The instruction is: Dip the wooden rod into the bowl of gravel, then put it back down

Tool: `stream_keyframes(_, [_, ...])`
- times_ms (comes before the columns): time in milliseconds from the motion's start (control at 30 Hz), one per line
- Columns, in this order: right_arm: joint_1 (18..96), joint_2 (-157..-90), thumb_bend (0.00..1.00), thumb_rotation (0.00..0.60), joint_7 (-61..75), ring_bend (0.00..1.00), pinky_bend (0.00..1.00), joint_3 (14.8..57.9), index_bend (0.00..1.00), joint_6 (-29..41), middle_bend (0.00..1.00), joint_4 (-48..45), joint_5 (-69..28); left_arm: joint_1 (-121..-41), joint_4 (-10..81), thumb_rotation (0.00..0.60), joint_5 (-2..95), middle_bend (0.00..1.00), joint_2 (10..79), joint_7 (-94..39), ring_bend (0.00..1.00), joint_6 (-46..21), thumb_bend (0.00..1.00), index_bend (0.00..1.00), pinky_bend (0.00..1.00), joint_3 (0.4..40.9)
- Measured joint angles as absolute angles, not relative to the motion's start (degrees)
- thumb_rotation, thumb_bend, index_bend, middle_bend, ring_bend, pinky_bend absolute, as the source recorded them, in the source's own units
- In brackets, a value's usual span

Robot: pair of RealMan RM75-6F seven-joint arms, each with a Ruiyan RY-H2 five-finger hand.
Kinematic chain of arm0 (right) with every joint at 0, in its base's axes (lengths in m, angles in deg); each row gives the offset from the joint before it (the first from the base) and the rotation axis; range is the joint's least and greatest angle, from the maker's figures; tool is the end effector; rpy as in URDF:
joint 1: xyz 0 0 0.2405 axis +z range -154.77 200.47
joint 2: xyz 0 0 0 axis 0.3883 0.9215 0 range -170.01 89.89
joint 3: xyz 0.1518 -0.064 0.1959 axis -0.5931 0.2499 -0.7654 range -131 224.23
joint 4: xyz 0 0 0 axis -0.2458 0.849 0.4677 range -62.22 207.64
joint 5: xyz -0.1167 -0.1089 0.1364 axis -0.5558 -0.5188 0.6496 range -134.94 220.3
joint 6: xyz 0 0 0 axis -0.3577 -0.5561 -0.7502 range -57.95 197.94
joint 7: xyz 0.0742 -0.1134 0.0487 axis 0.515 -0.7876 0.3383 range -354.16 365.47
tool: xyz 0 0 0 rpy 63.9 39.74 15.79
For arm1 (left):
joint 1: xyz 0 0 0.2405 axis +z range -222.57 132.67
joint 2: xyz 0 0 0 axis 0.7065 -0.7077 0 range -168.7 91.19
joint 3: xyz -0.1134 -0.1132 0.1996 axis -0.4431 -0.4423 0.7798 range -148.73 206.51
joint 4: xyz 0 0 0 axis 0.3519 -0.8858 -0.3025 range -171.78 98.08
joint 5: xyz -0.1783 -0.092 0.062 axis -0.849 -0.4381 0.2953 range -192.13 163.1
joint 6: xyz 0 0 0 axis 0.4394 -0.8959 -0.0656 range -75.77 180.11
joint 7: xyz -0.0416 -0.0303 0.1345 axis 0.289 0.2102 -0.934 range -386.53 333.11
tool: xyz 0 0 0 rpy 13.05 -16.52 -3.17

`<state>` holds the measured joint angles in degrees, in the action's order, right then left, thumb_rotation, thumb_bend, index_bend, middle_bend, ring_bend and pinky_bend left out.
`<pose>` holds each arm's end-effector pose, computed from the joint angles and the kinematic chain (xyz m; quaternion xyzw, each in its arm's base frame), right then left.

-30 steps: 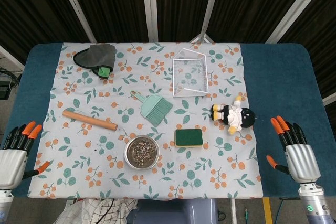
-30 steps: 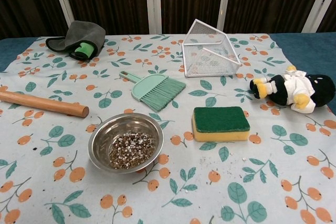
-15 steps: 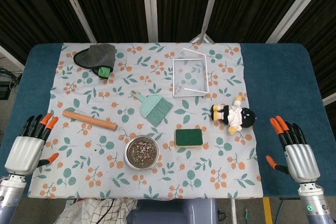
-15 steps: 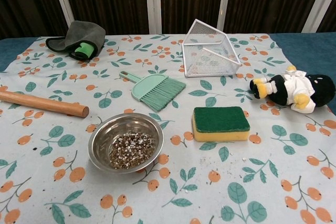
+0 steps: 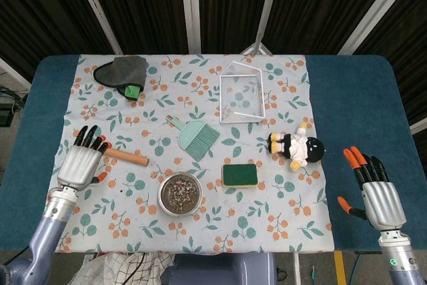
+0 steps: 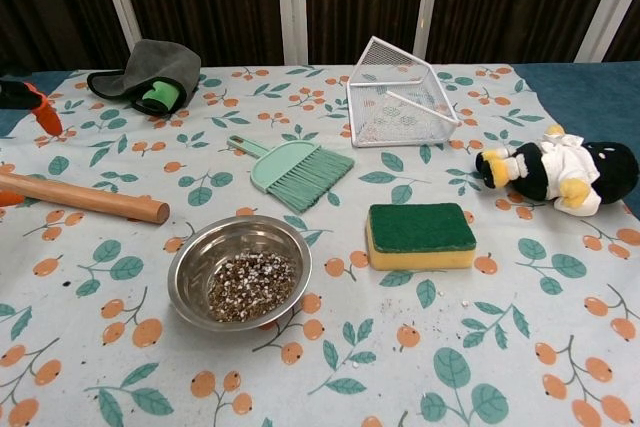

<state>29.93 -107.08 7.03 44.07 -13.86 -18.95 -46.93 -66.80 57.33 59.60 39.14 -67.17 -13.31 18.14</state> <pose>-0.2946 -0.1908 0.1369 0.6145 -0.3882 0.4205 0.5430 -0.2293 0.2800 0.0596 -0.7338 -0.2576 -0.2685 0.5684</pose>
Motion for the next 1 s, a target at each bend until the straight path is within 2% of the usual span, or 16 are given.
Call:
stream_keyframes(233, [29.97,-106.88,0.27,0.6,7.55,0.0,0.0,44.14,0.0,-13.46,0.0,-19.23,-46.62,-71.19,52.59,0.6,54.86,0.28,44.62,-72.21,0.0,-10.4,0.29,0.37,0.0,17.05])
stream_keyframes(600, [29.95,-106.68,0.27,0.6,8.07,0.0,0.0,44.17,0.0,-13.21,0.0,-19.59,-46.31,-74.7,47.65,0.6,52.01,0.3,50.51,-74.58,0.0,-8.89,0.31,0.45,0.0,17.95])
stream_keyframes(1000, [29.95,-106.47,0.27,0.6,8.38,0.0,0.0,44.26,0.0,-12.94,0.0,-19.76,-46.17,-77.19,44.7,0.6,49.83,0.31,53.99,-74.78,0.0,-9.32,0.31,0.35,0.0,17.6])
